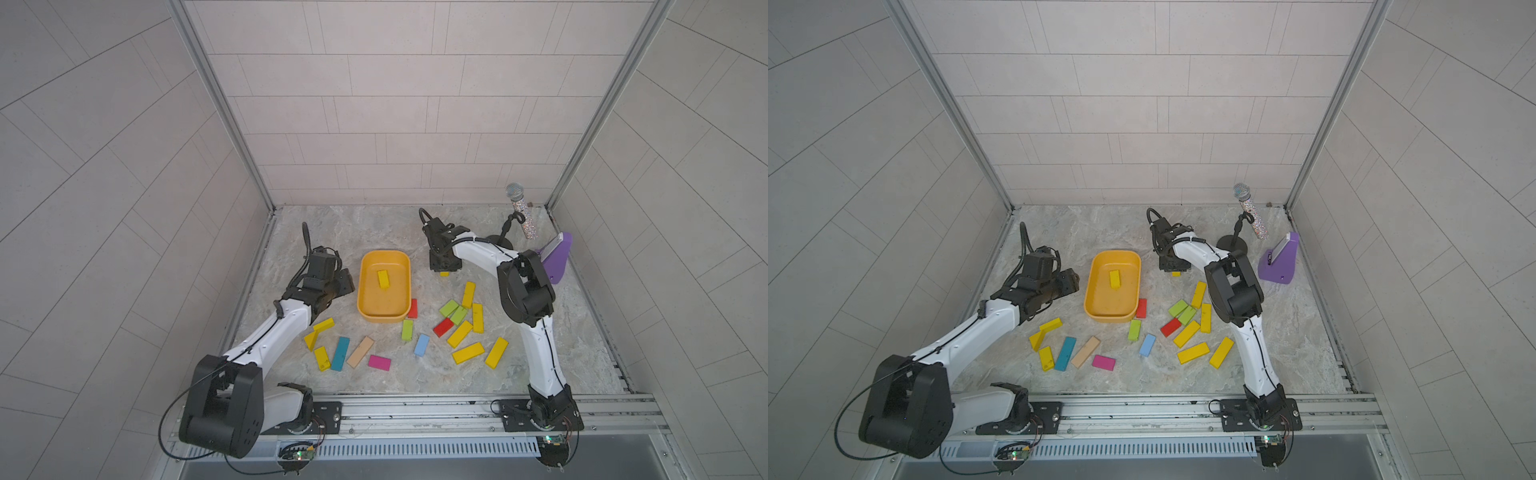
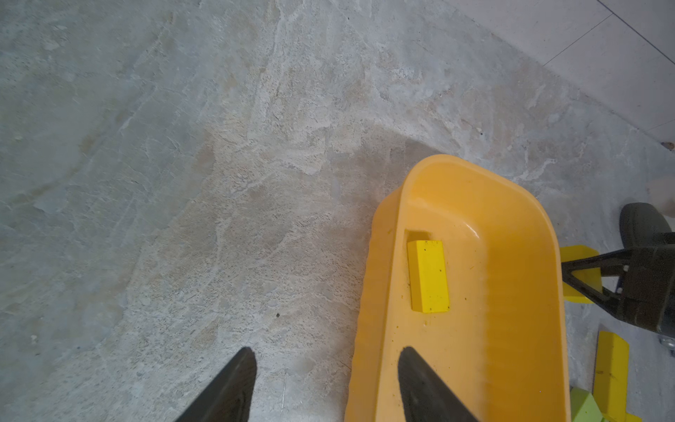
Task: Pick out the yellow building blocks
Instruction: Pick up the building block from the center of the board, then place the building block in the storage box.
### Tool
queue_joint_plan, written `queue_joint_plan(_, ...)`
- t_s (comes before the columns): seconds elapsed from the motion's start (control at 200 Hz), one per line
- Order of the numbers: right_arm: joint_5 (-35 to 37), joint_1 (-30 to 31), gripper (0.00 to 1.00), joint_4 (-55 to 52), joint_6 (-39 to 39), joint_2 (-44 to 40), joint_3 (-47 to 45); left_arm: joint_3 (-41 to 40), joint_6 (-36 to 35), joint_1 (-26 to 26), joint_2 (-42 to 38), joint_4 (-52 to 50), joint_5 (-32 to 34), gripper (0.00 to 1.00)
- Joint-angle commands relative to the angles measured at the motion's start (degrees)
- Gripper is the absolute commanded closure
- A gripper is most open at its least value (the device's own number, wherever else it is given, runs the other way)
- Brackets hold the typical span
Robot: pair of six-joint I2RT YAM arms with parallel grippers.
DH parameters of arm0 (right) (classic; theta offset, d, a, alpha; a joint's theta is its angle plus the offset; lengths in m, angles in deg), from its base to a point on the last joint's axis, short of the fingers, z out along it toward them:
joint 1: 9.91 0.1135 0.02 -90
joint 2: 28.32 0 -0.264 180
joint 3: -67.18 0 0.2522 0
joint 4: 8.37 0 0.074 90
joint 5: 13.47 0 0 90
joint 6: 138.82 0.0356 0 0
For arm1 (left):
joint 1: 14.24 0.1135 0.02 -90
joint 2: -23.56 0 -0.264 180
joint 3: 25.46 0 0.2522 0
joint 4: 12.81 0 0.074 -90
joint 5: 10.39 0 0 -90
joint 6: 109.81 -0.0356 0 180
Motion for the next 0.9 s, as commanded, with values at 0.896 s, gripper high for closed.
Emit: queue_joint_plan(0.896,-0.3,22.2,0.80,-2.6,3.0,-2.5,10.4,-2.6,4.3,0.3,10.2,9.5,-15.9,0.60)
